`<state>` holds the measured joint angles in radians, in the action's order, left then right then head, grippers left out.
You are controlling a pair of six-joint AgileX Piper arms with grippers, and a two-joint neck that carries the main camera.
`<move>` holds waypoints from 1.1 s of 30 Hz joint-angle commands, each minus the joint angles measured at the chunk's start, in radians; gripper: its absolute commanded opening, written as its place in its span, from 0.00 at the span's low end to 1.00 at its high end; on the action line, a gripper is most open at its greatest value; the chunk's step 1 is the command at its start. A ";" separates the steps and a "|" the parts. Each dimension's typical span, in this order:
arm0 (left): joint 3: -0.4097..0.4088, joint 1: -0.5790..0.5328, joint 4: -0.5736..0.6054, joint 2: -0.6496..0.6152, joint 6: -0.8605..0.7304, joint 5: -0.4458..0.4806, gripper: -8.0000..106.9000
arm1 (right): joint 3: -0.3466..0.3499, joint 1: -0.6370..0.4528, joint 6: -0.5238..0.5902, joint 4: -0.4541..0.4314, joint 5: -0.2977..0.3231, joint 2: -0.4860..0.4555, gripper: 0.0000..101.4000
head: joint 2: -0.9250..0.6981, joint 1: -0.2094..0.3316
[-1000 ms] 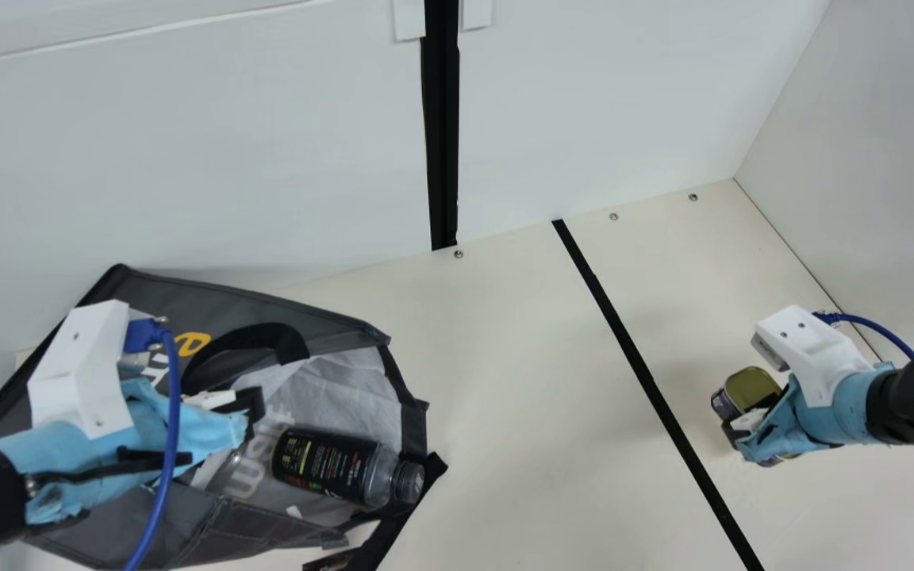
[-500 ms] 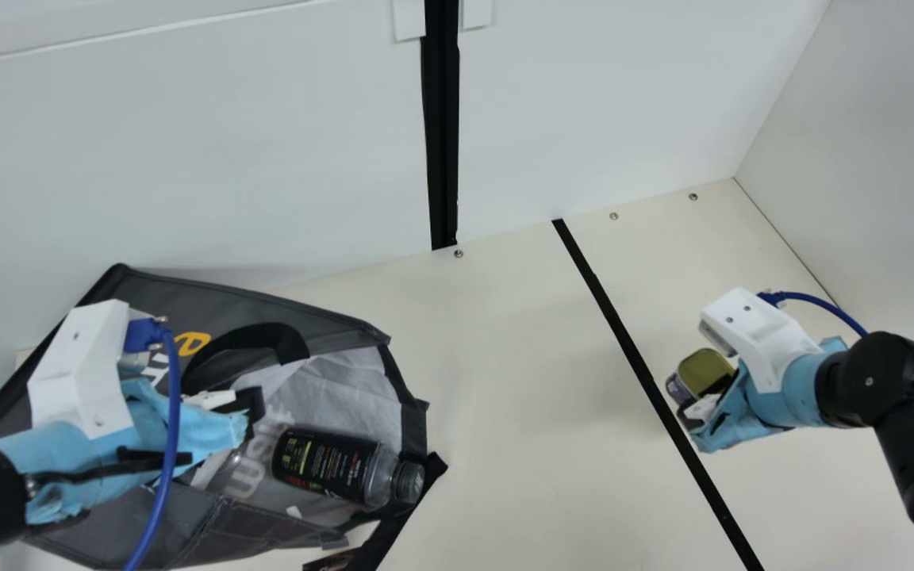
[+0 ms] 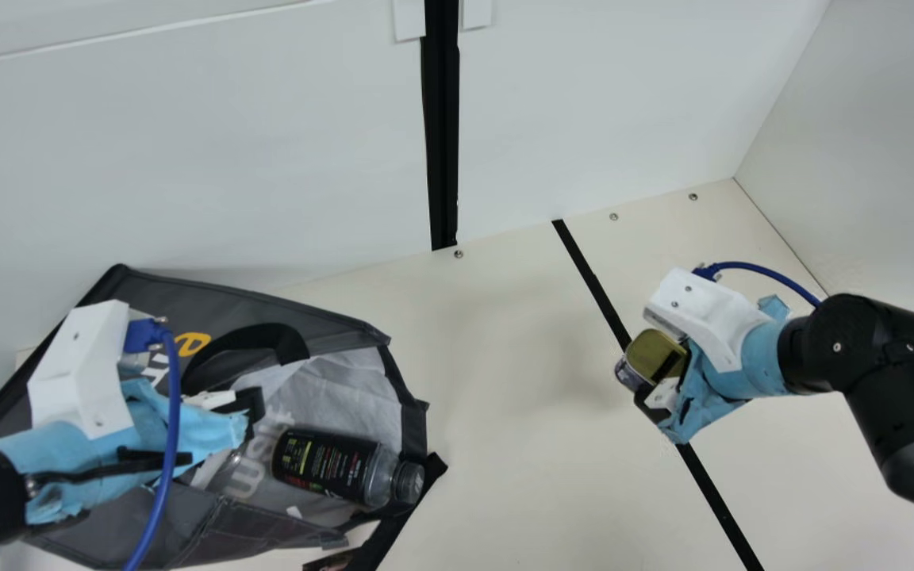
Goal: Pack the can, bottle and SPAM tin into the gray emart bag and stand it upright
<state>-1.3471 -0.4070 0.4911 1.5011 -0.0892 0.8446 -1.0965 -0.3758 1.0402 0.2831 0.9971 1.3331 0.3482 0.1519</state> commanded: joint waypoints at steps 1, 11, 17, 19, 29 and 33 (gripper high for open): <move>0.000 0.000 0.000 0.000 0.000 0.000 0.00 | -0.009 0.015 0.021 0.009 0.015 0.002 0.00 | 0.001 0.023; 0.000 0.000 0.000 0.000 0.000 0.000 0.00 | -0.038 0.099 0.068 0.049 0.057 0.005 0.00 | 0.001 0.023; 0.000 0.000 0.000 0.000 0.000 0.000 0.00 | -0.040 0.148 0.064 0.065 0.068 -0.001 0.00 | 0.001 0.023; 0.000 0.000 0.000 0.000 0.000 0.000 0.00 | -0.038 0.166 0.061 0.071 0.072 -0.004 0.00 | 0.001 0.023; 0.000 0.000 0.000 0.000 0.000 0.000 0.00 | -0.025 0.259 0.024 0.091 0.097 -0.035 0.00 | 0.001 0.023; 0.000 0.000 0.000 0.000 0.000 0.000 0.00 | -0.015 0.299 0.003 0.096 0.107 -0.049 0.00 | 0.001 0.023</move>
<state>-1.3471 -0.4070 0.4911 1.5011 -0.0892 0.8446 -1.1129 -0.0871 1.0489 0.3782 1.1051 1.2852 0.3482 0.1519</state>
